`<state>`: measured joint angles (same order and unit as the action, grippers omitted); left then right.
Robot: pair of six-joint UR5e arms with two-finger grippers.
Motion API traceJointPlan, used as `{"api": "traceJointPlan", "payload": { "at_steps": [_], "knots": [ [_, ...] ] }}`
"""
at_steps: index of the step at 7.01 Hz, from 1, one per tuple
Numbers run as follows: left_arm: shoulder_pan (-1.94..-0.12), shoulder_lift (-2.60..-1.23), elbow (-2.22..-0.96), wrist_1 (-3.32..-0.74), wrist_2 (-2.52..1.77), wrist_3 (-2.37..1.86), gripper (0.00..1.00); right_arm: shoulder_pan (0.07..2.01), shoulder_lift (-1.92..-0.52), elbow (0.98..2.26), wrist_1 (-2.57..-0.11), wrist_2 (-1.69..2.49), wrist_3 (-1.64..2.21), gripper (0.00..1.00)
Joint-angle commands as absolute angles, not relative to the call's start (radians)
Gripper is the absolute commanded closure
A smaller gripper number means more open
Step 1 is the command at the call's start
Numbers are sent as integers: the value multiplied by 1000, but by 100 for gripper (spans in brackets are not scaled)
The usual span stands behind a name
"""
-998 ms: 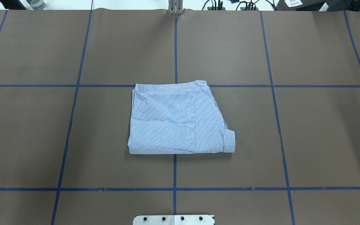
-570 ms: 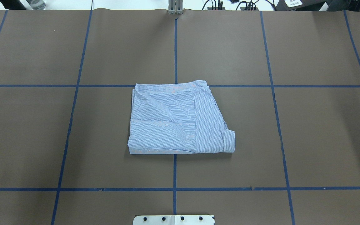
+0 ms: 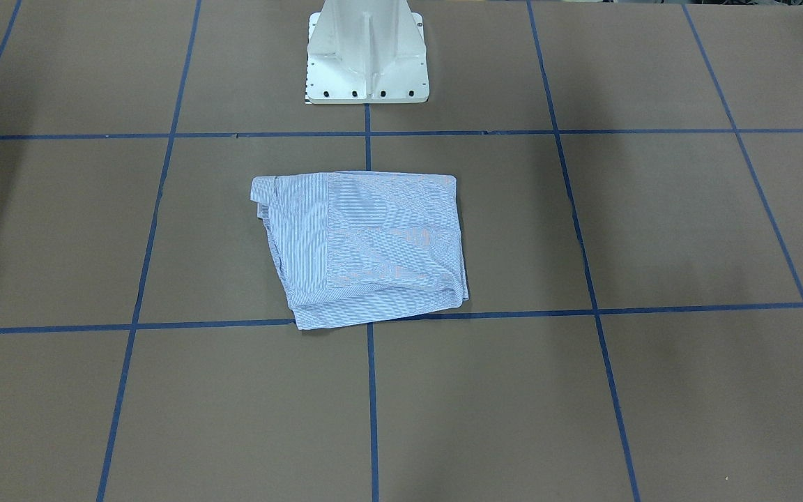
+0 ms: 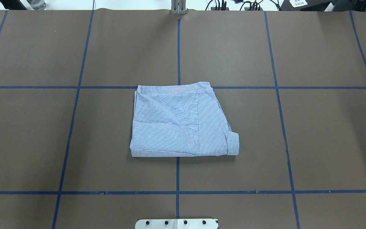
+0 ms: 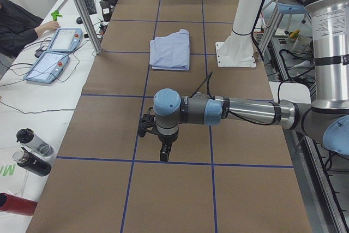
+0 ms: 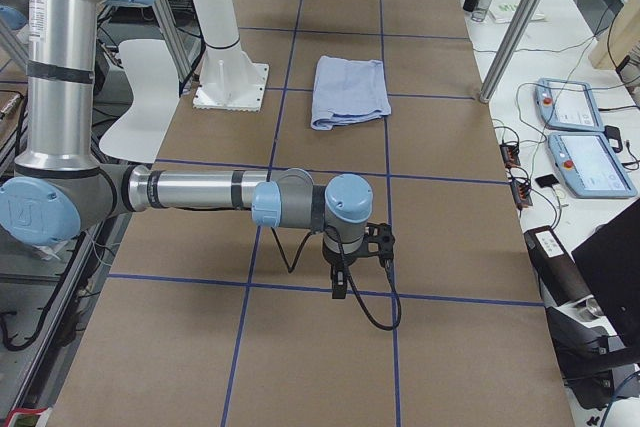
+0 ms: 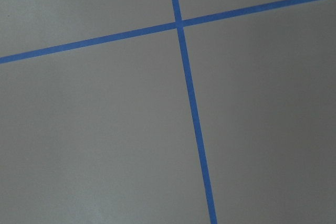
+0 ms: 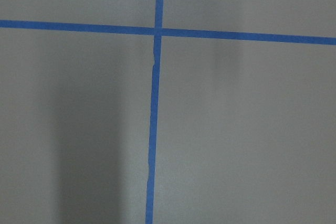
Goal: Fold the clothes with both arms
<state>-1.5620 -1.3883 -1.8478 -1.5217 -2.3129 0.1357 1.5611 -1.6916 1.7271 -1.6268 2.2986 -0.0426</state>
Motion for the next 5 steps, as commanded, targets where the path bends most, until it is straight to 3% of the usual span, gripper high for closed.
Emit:
{"api": "traceJointPlan", "payload": {
  "at_steps": [1, 5],
  "knots": [
    [-1565, -1414, -1807, -1531, -2318, 132, 1, 1562, -1652, 1683, -1621, 2312, -5, 0],
    [-1565, -1417, -1819, -1528, -2318, 129, 1, 1562, -1758, 1701, -1335, 2353, 288, 0]
  ]
}}
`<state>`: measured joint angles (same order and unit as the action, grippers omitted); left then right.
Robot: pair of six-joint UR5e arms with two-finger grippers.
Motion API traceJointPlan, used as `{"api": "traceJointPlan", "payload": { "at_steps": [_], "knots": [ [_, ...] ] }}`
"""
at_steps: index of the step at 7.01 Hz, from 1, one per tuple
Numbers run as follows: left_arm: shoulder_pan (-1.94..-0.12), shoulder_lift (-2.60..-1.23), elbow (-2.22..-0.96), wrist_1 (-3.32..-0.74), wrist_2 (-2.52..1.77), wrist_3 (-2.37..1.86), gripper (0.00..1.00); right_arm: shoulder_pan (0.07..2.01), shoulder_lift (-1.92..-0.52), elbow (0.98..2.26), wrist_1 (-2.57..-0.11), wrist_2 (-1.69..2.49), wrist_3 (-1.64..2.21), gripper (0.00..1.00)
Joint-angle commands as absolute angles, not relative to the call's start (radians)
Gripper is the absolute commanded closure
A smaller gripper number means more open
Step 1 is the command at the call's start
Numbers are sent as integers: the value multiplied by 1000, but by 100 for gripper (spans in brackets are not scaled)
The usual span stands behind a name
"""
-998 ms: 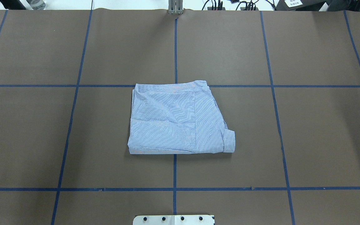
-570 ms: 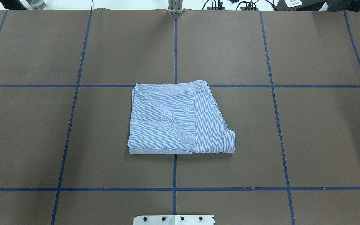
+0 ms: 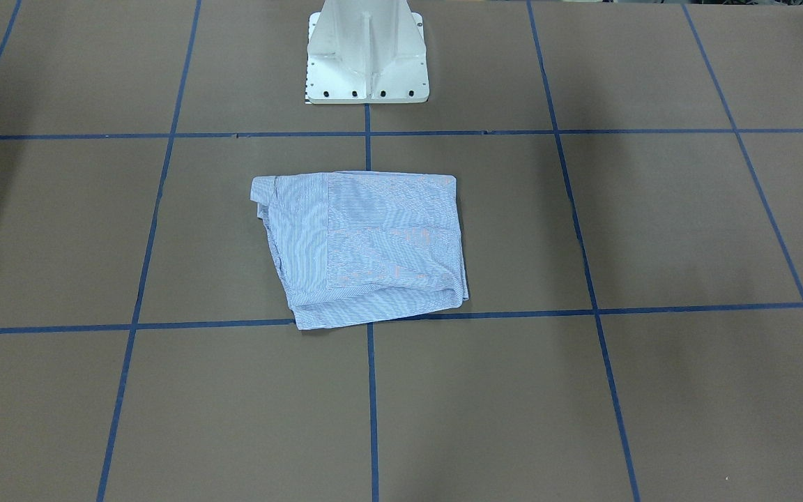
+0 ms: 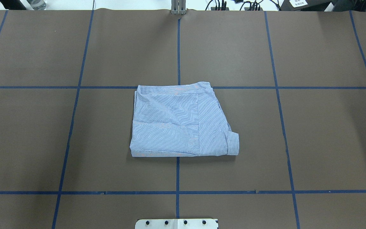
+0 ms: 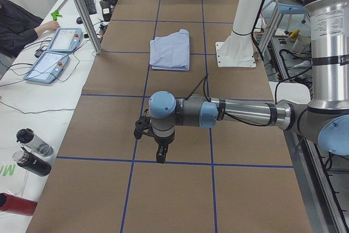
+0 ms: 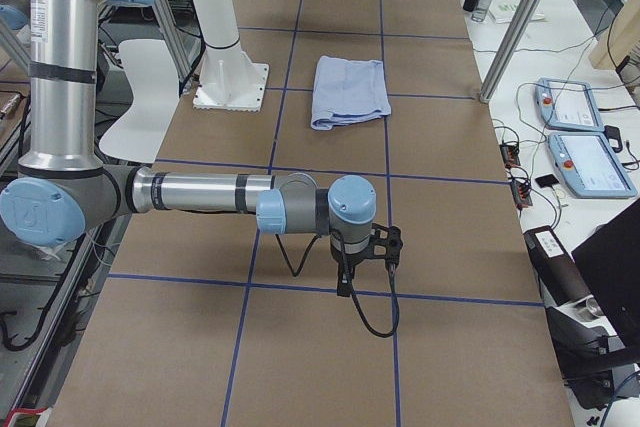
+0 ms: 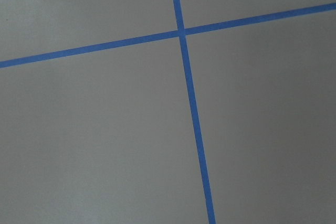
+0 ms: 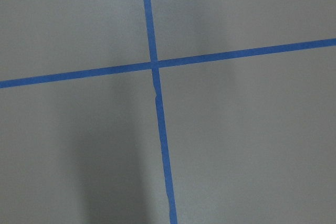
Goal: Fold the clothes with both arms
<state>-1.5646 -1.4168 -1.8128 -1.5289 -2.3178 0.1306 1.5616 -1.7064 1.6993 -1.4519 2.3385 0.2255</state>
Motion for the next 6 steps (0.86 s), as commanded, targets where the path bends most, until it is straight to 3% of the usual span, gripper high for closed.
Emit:
{"api": "traceJointPlan", "payload": {
  "at_steps": [1, 3, 6],
  "knots": [
    [-1565, -1419, -1819, -1528, -2318, 126, 1, 1562, -1779, 1707, -1319, 2368, 291, 0],
    [-1565, -1420, -1824, -1528, -2318, 112, 1, 1560, -1784, 1749, -1368, 2368, 291, 0],
    [-1565, -1420, -1824, -1528, -2318, 110, 1, 1529, -1789, 1910, -1641, 2353, 259, 0]
  ]
}}
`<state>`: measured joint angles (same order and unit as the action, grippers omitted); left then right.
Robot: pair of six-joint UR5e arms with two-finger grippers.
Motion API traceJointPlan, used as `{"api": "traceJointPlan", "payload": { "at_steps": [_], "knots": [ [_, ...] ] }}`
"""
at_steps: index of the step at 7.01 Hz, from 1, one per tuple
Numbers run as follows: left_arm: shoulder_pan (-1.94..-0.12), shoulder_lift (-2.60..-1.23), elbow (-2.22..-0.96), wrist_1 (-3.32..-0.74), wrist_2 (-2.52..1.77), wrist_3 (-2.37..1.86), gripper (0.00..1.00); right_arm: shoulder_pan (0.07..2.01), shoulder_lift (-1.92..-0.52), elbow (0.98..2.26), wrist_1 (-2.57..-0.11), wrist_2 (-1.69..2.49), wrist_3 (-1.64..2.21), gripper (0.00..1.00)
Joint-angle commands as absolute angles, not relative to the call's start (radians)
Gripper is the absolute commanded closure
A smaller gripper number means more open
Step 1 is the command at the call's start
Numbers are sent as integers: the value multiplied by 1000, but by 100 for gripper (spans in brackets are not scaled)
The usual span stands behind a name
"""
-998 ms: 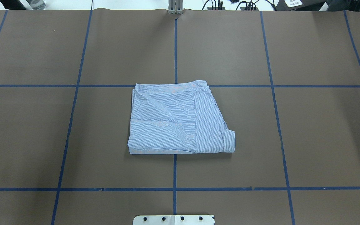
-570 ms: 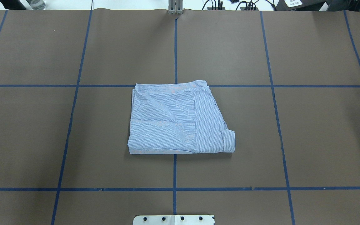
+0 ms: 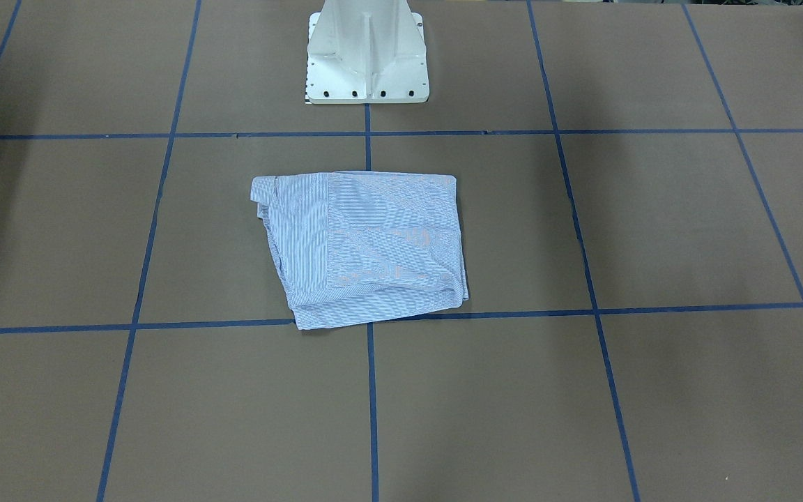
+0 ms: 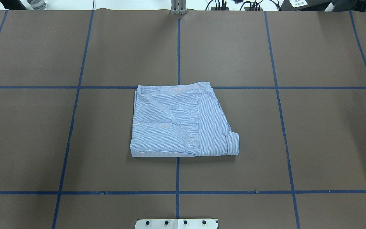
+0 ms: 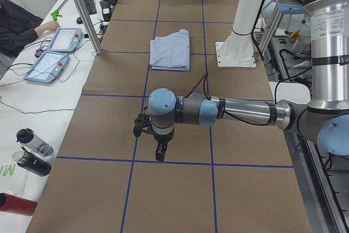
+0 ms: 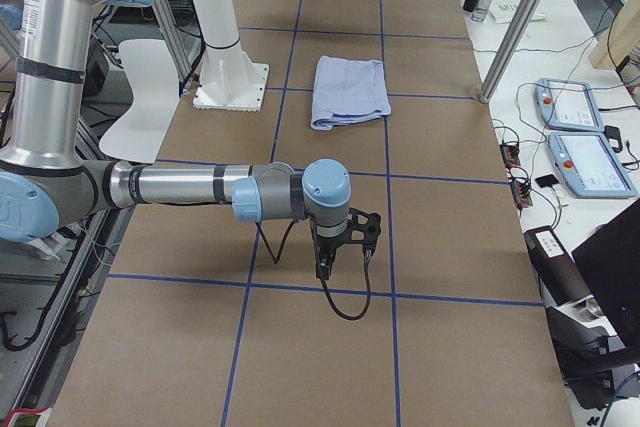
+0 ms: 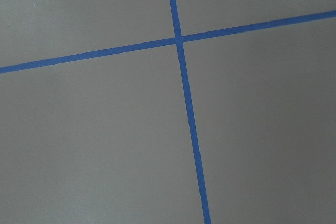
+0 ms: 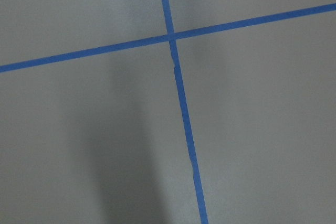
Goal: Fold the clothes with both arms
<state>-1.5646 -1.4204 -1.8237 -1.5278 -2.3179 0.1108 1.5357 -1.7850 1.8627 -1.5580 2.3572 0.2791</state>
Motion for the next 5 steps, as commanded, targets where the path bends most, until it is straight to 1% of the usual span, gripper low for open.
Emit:
{"api": "traceJointPlan", "payload": {
  "at_steps": [1, 2, 5],
  "knots": [
    [-1565, -1420, -1824, -1528, -2318, 112, 1, 1529, -1795, 1895, -1647, 2352, 148, 0],
    [-1565, -1419, -1822, -1528, -2318, 112, 1, 1538, -1805, 1873, -1647, 2355, 74, 0],
    [-1565, -1419, -1822, -1528, -2318, 112, 0, 1551, -1812, 1870, -1638, 2352, 68, 0]
  ]
}}
